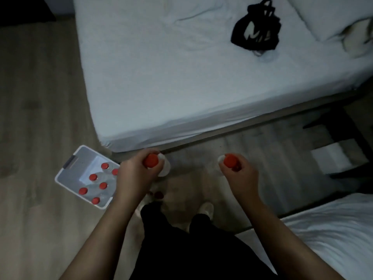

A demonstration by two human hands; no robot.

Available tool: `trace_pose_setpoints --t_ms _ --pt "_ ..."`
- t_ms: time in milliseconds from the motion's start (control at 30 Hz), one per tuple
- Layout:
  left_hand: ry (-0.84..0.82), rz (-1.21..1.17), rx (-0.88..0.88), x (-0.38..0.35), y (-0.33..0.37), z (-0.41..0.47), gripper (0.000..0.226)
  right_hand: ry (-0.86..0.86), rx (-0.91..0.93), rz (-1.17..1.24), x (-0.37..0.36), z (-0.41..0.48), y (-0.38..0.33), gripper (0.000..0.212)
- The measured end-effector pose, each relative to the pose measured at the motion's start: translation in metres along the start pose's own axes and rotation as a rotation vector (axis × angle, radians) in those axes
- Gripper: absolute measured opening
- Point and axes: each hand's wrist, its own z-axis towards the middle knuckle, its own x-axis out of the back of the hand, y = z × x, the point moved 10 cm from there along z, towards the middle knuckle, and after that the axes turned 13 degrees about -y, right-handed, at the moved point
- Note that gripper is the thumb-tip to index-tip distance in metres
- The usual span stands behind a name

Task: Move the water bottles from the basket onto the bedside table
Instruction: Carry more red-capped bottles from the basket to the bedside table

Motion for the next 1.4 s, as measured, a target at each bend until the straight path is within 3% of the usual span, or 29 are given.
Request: trace_pose_setpoints --t_ms 100,367,567,933,1133,1400 --pt "-0.004 -0.104 -0.023 -0.046 0.048 0.001 0.015 0.114 -0.021 0.032 0.073 -0.015 0.030 0.012" --pt "-0.212 -0.187 -0.174 -0.143 0.172 0.020 0.012 0.353 -0.117 0.107 0.204 -0.052 0.095 0.012" --pt "-0.266 -0.127 -0.287 -0.177 0.243 0.051 0.013 0.461 -0.169 0.140 0.250 -0.052 0.125 0.019" --pt "-0.399 0.015 -0.356 -0.250 0.321 0.171 0.013 0.434 -0.280 0.251 0.307 0.036 0.158 0.018" --pt "-0.561 0.058 -0.480 -0.293 0.399 0.243 0.014 0.561 -0.339 0.284 0.361 0.099 0.163 0.022" --pt "-0.653 0.222 -0.733 -0.356 0.502 0.301 0.024 0.770 -0.323 0.321 0.421 0.133 0.148 0.023"
